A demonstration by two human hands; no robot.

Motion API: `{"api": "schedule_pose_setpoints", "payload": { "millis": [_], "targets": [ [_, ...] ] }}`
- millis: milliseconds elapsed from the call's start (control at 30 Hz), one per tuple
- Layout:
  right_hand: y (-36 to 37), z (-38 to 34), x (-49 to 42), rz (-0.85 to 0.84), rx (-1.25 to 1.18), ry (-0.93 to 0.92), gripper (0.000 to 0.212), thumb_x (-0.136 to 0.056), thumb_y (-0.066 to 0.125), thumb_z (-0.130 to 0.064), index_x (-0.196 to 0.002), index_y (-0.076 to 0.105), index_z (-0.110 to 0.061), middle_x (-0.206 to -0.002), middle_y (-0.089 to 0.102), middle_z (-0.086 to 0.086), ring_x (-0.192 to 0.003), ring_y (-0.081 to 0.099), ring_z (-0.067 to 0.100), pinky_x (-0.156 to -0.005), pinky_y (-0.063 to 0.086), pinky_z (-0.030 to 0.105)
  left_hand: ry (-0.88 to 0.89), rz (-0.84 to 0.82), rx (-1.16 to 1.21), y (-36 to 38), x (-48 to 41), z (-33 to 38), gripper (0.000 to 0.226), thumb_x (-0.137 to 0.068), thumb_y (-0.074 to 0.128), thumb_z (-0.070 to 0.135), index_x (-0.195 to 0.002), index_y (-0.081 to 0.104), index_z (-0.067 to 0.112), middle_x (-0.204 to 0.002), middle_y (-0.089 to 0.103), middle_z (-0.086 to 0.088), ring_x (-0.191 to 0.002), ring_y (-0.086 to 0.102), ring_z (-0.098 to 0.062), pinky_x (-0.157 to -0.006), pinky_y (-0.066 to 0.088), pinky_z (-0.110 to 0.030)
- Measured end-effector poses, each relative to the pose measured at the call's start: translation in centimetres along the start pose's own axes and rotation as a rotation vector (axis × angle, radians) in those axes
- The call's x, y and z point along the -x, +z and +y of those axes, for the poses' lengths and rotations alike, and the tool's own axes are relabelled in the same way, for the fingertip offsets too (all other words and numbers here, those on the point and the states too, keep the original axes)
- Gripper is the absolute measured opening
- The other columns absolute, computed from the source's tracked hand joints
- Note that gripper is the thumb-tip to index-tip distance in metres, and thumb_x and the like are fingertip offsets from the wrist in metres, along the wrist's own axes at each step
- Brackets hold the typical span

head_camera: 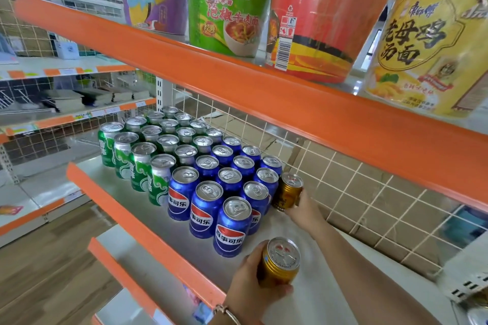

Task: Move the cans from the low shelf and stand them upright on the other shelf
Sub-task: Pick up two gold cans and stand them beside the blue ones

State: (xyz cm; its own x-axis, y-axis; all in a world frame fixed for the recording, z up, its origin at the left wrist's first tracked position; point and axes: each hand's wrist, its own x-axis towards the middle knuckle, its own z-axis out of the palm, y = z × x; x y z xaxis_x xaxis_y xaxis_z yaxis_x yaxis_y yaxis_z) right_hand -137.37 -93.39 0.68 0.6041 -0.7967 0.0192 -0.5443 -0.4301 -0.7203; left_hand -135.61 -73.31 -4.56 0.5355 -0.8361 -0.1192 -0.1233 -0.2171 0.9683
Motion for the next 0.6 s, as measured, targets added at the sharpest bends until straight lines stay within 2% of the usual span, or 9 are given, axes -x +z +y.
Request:
{"api": "schedule_pose_setpoints", "payload": {
  "millis": [67, 133, 200, 267, 300, 400, 467, 533, 600],
  "targets": [
    [-0.5, -0.2, 2.1, -0.04, -0.068, -0.042, 0.064, -0.081, 0.063, 0.003, -0.137, 0.038, -0.015, -0.125, 0.049, 0.002, -0.097, 0.059, 0.016, -0.074, 0.048, 0.026, -0.055, -0.027, 0.052, 0.0, -0.4, 0.1, 0.097, -0.045, 0.087, 0.04, -0.131, 0.043, 0.036, -0.124, 0.058, 0.013, -0.118, 0.054, -0.015, -0.101, 0.047, -0.039],
    [-1.5, 0.3, 4.4, -0.163, -0.075, -0.011, 0.068, -0.08, 0.06, 0.007, -0.138, 0.041, -0.023, -0.134, 0.04, 0.003, -0.096, 0.059, 0.014, -0.065, 0.052, 0.022, -0.078, -0.017, 0.084, -0.1, -0.9, 0.4, 0.09, -0.048, 0.088, 0.036, -0.128, 0.047, 0.031, -0.12, 0.062, 0.009, -0.113, 0.057, -0.017, -0.096, 0.051, -0.039],
    [-2.8, 1.0, 6.7, -0.4, -0.138, 0.002, 0.062, -0.075, 0.062, 0.004, -0.126, 0.05, -0.029, -0.129, 0.05, 0.002, -0.094, 0.06, 0.015, -0.069, 0.053, 0.023, -0.053, 0.032, 0.014, -0.5, -1.5, 1.0, 0.073, -0.062, 0.082, 0.039, -0.126, 0.049, 0.029, -0.118, 0.061, 0.01, -0.111, 0.057, -0.012, -0.1, 0.047, -0.033],
    [-3.7, 1.3, 8.8, -0.63, -0.189, -0.005, 0.066, -0.069, 0.066, -0.005, -0.128, 0.049, -0.028, -0.123, 0.059, -0.001, -0.091, 0.063, 0.016, -0.074, 0.052, 0.024, -0.059, 0.052, -0.012, -0.9, -2.0, 1.8, 0.063, -0.069, 0.075, 0.047, -0.123, 0.051, 0.027, -0.116, 0.063, 0.009, -0.11, 0.058, -0.012, -0.101, 0.046, -0.033],
    [-3.6, 1.4, 9.5, -0.666, -0.187, -0.017, 0.07, -0.07, 0.072, -0.009, -0.132, 0.045, -0.029, -0.123, 0.059, -0.003, -0.09, 0.065, 0.017, -0.075, 0.052, 0.023, -0.059, 0.052, -0.014, -0.9, -2.3, 2.1, 0.059, -0.072, 0.072, 0.049, -0.123, 0.052, 0.026, -0.116, 0.063, 0.009, -0.11, 0.059, -0.013, -0.101, 0.046, -0.032],
    [-2.3, 1.4, 10.0, -0.517, -0.142, 0.008, 0.071, -0.068, 0.082, -0.021, -0.129, 0.047, -0.03, -0.115, 0.061, -0.004, -0.086, 0.064, 0.011, -0.072, 0.054, 0.02, -0.063, 0.039, -0.085, -0.8, -2.6, 3.1, 0.054, -0.081, 0.063, 0.048, -0.127, 0.047, 0.025, -0.122, 0.059, 0.006, -0.113, 0.056, -0.015, -0.101, 0.044, -0.028],
    [-1.5, 1.6, 9.9, -0.428, -0.124, 0.039, 0.071, -0.06, 0.086, -0.027, -0.123, 0.053, -0.03, -0.108, 0.064, -0.006, -0.085, 0.064, 0.013, -0.075, 0.058, 0.027, -0.058, 0.039, -0.121, -0.8, -2.5, 3.4, 0.057, -0.084, 0.058, 0.049, -0.133, 0.041, 0.024, -0.127, 0.055, 0.006, -0.117, 0.052, -0.014, -0.103, 0.041, -0.027],
    [-1.1, 2.0, 9.8, -0.36, -0.09, 0.02, 0.072, -0.061, 0.085, -0.023, -0.124, 0.052, -0.027, -0.111, 0.063, -0.007, -0.081, 0.061, 0.013, -0.073, 0.055, 0.025, -0.037, 0.026, -0.157, -0.9, -1.9, 3.4, 0.06, -0.085, 0.057, 0.05, -0.136, 0.036, 0.025, -0.127, 0.05, 0.009, -0.116, 0.048, -0.01, -0.101, 0.039, -0.022],
    [-0.7, 2.2, 9.6, -0.28, -0.05, -0.001, 0.067, -0.072, 0.079, -0.016, -0.13, 0.046, -0.024, -0.119, 0.059, -0.007, -0.077, 0.057, 0.01, -0.068, 0.052, 0.021, 0.001, 0.004, -0.266, -1.0, -1.3, 3.1, 0.065, -0.083, 0.059, 0.051, -0.137, 0.033, 0.026, -0.128, 0.047, 0.01, -0.115, 0.047, -0.007, -0.099, 0.041, -0.019]
  ]
}}
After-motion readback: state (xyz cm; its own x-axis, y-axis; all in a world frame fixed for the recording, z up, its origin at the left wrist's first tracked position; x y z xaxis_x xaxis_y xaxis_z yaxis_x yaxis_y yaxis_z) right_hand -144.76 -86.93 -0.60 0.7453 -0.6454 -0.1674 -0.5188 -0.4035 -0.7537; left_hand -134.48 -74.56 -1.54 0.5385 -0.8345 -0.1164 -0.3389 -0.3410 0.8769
